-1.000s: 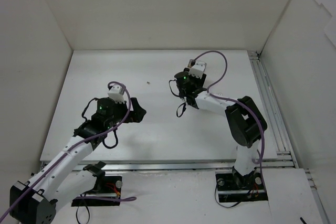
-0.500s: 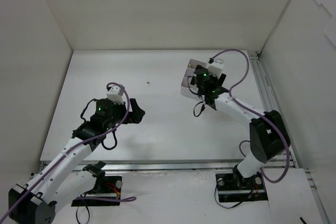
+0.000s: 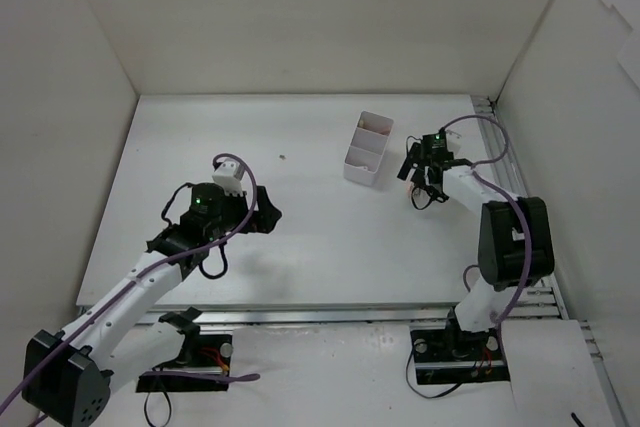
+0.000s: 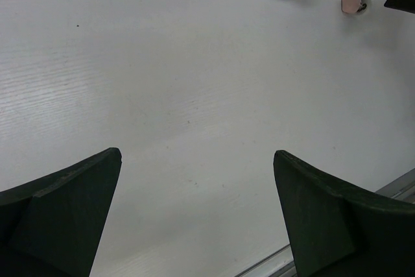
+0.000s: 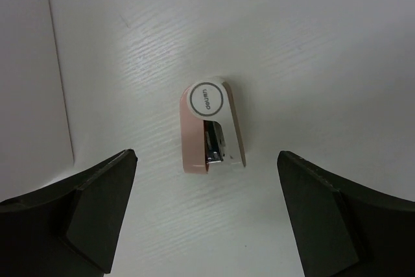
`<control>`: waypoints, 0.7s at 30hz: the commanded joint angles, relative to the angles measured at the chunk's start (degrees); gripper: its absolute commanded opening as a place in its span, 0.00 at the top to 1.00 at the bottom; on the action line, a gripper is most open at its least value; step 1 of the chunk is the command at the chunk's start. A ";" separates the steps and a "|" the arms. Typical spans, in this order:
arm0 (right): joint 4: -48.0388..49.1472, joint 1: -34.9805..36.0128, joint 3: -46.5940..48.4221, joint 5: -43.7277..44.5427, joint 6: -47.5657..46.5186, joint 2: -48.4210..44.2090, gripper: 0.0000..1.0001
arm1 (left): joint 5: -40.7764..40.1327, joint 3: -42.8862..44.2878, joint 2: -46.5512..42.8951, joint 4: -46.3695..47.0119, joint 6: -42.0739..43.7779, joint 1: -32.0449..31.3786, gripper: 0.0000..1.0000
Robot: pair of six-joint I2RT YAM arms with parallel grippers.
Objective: Sort the stationery into containers
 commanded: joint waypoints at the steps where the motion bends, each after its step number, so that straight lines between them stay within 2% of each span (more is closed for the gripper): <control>1: -3.03 -0.76 5.93 -4.87 -0.47 4.24 0.13 | 0.60 2.08 -0.14 3.60 1.14 -0.13 0.00; 4: -4.34 -1.29 7.78 -3.99 -0.03 7.67 0.17 | -0.54 1.82 -1.19 2.64 1.14 -0.13 0.00; 9: -5.58 -1.64 8.32 -1.79 0.76 10.14 0.39 | -1.69 1.21 -2.16 2.54 1.41 -0.13 0.00; 10: -5.84 -1.64 7.97 -1.18 0.85 9.96 0.55 | -1.69 1.12 -1.90 2.89 1.49 -0.13 0.00; 13: -5.93 -1.29 6.74 0.67 0.50 7.25 0.78 | -1.25 1.64 -1.29 3.07 1.23 -0.13 0.00; 16: -5.93 0.46 5.68 4.79 -2.04 2.42 0.84 | -0.46 1.21 -0.49 4.91 1.23 -0.13 0.00; 19: -5.67 3.18 4.98 6.04 -7.48 -3.11 0.83 | 0.85 0.94 0.91 6.49 1.32 -0.13 0.00; 21: -4.88 6.17 5.15 4.12 -14.85 -4.62 0.80 | 1.65 0.94 1.70 6.59 1.58 -0.13 0.00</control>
